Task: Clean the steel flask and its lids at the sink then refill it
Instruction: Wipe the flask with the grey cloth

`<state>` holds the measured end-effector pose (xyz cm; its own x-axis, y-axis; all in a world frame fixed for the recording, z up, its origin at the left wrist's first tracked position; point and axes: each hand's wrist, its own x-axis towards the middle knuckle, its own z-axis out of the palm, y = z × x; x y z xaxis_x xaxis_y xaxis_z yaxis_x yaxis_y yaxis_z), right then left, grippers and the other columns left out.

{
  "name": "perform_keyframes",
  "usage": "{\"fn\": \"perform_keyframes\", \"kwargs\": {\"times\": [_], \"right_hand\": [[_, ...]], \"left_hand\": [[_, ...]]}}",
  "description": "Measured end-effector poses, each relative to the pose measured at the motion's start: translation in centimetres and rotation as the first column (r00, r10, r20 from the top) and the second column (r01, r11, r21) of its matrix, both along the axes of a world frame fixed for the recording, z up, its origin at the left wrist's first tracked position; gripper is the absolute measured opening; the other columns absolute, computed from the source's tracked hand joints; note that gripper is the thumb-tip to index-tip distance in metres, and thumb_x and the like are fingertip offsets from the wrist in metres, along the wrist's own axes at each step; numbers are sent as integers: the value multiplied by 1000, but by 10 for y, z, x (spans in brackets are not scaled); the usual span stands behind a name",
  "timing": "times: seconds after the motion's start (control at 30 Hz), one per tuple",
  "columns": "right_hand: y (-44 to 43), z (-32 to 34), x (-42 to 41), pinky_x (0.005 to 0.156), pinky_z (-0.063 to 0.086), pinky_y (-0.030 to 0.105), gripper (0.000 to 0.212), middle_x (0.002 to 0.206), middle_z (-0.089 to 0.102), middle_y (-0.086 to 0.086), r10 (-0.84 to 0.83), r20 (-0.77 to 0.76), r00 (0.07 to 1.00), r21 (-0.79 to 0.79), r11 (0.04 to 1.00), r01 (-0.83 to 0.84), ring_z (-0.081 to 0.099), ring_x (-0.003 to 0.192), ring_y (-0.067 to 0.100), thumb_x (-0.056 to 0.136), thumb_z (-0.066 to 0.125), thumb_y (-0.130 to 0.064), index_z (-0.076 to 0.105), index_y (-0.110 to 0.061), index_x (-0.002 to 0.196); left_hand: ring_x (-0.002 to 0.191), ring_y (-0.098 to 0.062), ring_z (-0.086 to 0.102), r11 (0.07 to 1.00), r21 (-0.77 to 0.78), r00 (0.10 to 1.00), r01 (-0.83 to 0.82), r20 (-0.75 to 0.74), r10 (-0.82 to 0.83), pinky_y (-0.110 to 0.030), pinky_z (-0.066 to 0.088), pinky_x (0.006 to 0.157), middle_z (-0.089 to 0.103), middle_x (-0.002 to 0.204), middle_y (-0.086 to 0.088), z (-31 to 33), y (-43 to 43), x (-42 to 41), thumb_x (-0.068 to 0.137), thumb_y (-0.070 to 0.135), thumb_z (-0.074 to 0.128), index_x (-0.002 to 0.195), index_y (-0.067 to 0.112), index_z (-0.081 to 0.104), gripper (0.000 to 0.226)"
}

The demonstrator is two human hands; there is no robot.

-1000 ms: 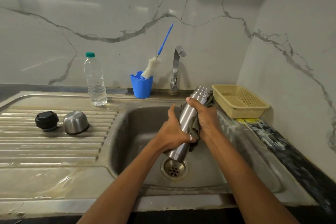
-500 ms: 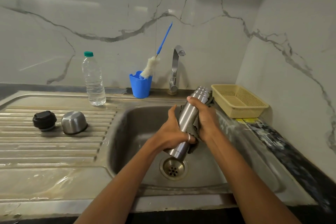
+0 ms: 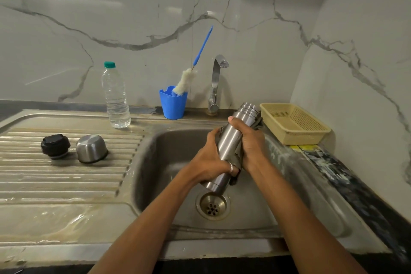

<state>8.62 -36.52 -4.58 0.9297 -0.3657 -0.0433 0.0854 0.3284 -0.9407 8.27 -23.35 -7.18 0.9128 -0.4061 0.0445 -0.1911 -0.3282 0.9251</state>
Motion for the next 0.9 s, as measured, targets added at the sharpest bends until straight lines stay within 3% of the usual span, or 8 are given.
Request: {"fn": "perform_keyframes", "kwargs": {"times": [0.17,0.27,0.33,0.4,0.5,0.73,0.8,0.9], "right_hand": [[5,-3,4,53,56,26,44,89,76,12,-188,-45,981,-4,982,188,74,68,21,72,88,-26,70,-3,105],[-1,0,3,63,60,33,34,85,77,12,-138,-36,990,18,990,139,75,71,26,72,88,-24,71,-6,97],[-8,3,0,70,62,39,34,82,75,12,-61,0,998,36,997,61,73,72,28,70,89,-24,71,-7,94],[-11,3,-2,79,61,47,45,88,74,16,38,53,998,51,998,-40,72,78,31,66,91,-25,71,-4,100],[-7,2,-2,80,62,51,58,89,73,17,83,13,996,33,996,-83,72,79,32,61,93,-28,70,-2,107],[1,-8,6,73,63,38,48,91,76,10,-227,-83,970,-59,973,223,75,77,23,67,90,-25,68,-9,107],[-4,-6,3,76,63,41,47,89,76,10,-157,-75,985,-63,986,153,75,79,25,65,91,-25,70,-8,104],[-10,1,0,82,62,51,57,91,75,16,24,8,1000,4,1000,-24,73,82,32,60,94,-25,72,-2,107]], "left_hand": [[104,-31,66,872,394,917,-291,374,137,-42,51,84,58,123,-5,-1,-20,-21,72,30,81,153,28,5,111],[103,-33,65,833,404,861,-379,483,158,-41,47,78,55,126,-5,-1,-28,-26,72,31,81,152,24,11,107],[101,-28,66,894,337,914,-297,370,164,-42,55,84,58,123,-4,2,-22,-17,66,28,85,153,25,10,115],[100,-24,68,995,66,996,-78,48,75,-40,59,87,59,123,-4,7,-12,-10,64,17,89,156,27,9,122],[97,-23,70,994,-109,987,6,-157,-24,-34,62,79,60,118,-5,8,-1,-6,67,5,87,155,25,16,115],[101,-27,66,851,475,936,-222,350,49,-46,57,88,60,116,-2,-9,-20,-12,69,36,84,147,27,16,104],[99,-27,69,929,347,971,-128,236,46,-44,59,86,62,118,-3,-8,-18,-7,67,28,86,149,27,17,107],[95,-28,74,993,-105,984,46,-165,-63,-39,63,77,62,120,-10,2,-2,-2,67,6,86,152,30,15,114]]}}
